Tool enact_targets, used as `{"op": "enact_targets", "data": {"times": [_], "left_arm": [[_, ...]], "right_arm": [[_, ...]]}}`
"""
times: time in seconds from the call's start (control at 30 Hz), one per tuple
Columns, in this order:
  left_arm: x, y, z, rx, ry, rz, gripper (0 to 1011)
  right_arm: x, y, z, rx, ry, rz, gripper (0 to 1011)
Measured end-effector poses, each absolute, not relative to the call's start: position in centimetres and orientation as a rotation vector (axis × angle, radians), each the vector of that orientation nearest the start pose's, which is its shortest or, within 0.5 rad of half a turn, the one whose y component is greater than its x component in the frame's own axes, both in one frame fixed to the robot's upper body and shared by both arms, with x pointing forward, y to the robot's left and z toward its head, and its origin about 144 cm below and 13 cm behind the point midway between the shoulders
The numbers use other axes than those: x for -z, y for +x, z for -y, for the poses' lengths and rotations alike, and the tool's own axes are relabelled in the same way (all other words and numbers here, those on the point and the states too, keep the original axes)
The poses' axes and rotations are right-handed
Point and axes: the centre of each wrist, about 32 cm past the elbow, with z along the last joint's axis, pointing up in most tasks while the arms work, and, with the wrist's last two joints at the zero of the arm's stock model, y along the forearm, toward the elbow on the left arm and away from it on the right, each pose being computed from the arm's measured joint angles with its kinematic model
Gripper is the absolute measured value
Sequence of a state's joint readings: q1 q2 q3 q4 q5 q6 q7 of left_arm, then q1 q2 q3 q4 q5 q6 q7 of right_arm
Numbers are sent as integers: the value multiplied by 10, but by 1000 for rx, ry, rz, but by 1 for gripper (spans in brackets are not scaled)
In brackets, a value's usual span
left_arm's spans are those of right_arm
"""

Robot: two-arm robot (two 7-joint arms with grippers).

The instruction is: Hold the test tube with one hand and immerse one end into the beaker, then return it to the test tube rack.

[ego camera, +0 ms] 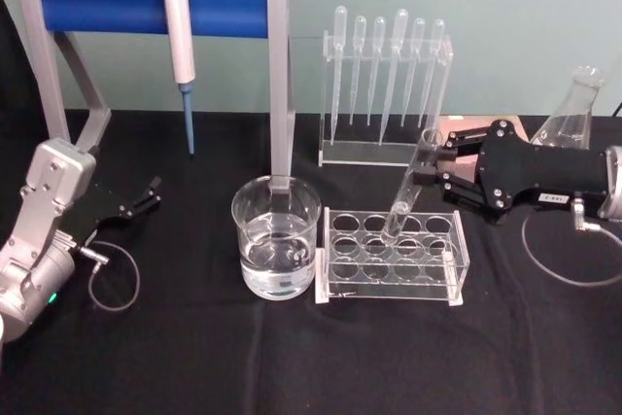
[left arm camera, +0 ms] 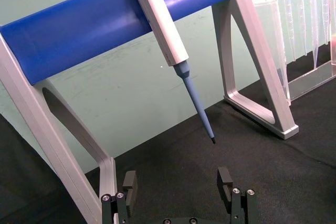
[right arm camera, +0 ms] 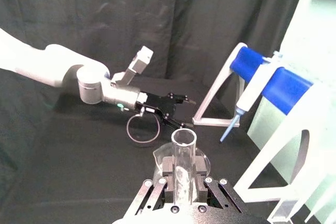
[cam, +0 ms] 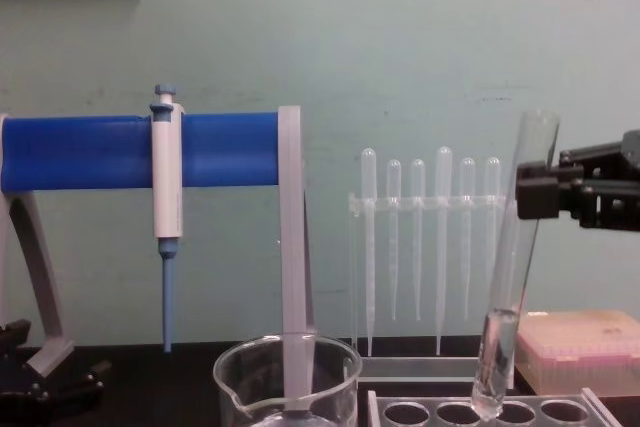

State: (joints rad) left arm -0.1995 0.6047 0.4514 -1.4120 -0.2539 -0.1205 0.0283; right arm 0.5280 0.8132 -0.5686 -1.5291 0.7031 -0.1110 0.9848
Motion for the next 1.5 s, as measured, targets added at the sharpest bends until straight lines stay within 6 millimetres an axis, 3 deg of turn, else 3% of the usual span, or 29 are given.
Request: {"op": "enact_targets", "data": {"times": [1.5], "left_arm": [[-1140,489,-310,-1248,304,285,1000]], "right_arm": [[-1235,560,327,245,-162,183,238]]}}
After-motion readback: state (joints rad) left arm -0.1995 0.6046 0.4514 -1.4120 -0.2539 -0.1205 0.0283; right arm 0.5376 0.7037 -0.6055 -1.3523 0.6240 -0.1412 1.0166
